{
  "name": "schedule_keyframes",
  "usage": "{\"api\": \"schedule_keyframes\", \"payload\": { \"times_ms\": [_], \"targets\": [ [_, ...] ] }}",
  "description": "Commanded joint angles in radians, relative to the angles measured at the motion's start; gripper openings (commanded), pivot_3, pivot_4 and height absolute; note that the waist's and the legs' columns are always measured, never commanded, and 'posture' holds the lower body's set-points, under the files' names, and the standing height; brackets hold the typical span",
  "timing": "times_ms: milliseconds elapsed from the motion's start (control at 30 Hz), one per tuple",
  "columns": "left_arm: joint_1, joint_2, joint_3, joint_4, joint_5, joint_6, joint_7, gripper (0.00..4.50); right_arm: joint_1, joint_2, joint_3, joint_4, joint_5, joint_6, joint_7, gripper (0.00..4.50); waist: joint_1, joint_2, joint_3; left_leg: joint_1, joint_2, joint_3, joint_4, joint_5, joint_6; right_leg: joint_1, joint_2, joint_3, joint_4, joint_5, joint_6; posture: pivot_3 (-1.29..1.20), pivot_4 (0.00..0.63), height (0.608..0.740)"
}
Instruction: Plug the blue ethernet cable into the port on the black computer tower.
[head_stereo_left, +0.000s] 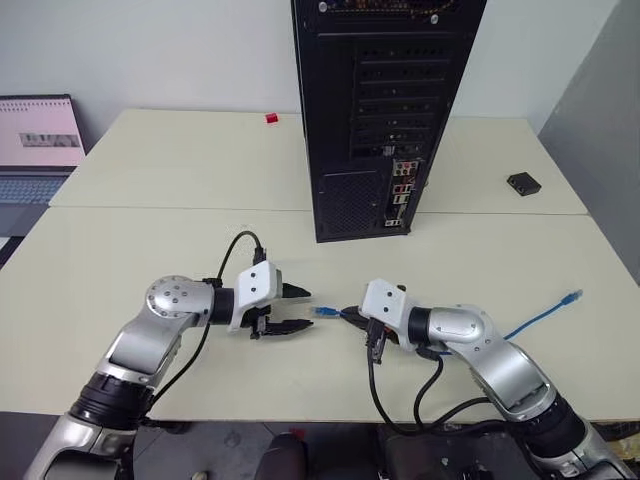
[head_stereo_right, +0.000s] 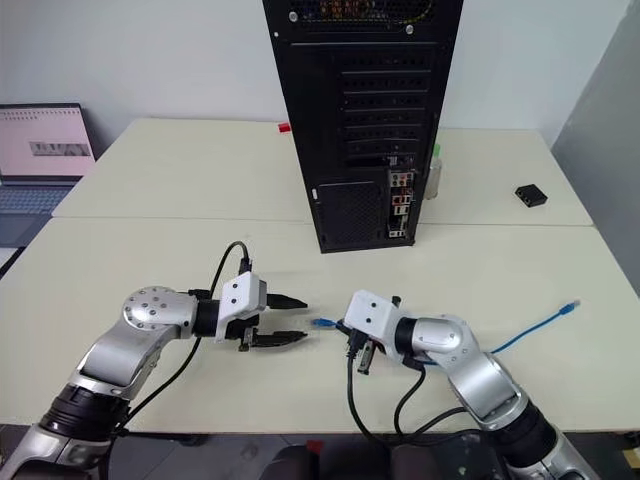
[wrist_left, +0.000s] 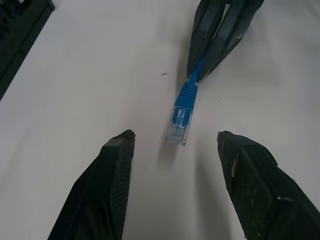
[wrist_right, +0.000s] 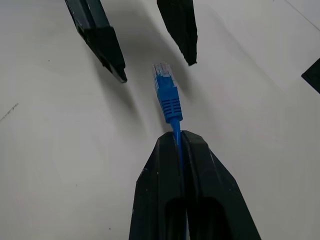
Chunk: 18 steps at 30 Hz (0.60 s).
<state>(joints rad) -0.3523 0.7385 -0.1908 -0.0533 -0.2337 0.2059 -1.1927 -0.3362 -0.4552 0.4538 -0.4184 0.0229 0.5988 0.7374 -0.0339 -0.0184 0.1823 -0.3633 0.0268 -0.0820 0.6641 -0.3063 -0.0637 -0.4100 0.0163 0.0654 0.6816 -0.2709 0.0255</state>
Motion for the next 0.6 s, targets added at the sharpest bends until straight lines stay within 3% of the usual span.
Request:
{"api": "schedule_keyframes", "payload": {
  "times_ms": [33,167,267,533,600],
  "targets": [
    [-0.025,-0.01,-0.005,0.015,0.008,-0.03,-0.017,2.81,-0.024,0.01,0.001,-0.044,0.001,0.005,-0.003,0.04,0.0,0.0,0.0,0.0,0.0,0.0,0.0,0.0,0.0,0.0,0.0,0.0,0.0,0.0,0.0,0.0,0.15,0.74],
    [-0.038,-0.023,-0.013,0.038,0.022,-0.057,-0.032,2.81,-0.028,0.012,0.001,-0.05,0.003,0.009,-0.001,0.04,0.0,0.0,0.0,0.0,0.0,0.0,0.0,0.0,0.0,0.0,0.0,0.0,0.0,0.0,0.0,0.0,0.15,0.74],
    [-0.043,-0.03,-0.015,0.045,0.024,-0.064,-0.037,2.33,-0.03,0.012,0.001,-0.053,0.003,0.01,0.0,0.0,0.0,0.0,0.0,0.0,0.0,0.0,0.0,0.0,0.0,0.0,0.0,0.0,0.0,0.0,0.0,0.0,0.15,0.74],
    [-0.05,-0.044,-0.018,0.056,0.034,-0.086,-0.036,0.44,-0.035,0.009,0.009,-0.05,0.002,-0.003,0.01,0.0,0.0,0.0,0.0,0.0,0.0,0.0,0.0,0.0,0.0,0.0,0.0,0.0,0.0,0.0,0.0,0.0,0.15,0.74],
    [-0.051,-0.045,-0.018,0.059,0.038,-0.093,-0.038,0.28,-0.037,0.008,0.011,-0.048,0.003,-0.007,0.015,0.0,0.0,0.0,0.0,0.0,0.0,0.0,0.0,0.0,0.0,0.0,0.0,0.0,0.0,0.0,0.0,0.0,0.15,0.74]
  ]
}}
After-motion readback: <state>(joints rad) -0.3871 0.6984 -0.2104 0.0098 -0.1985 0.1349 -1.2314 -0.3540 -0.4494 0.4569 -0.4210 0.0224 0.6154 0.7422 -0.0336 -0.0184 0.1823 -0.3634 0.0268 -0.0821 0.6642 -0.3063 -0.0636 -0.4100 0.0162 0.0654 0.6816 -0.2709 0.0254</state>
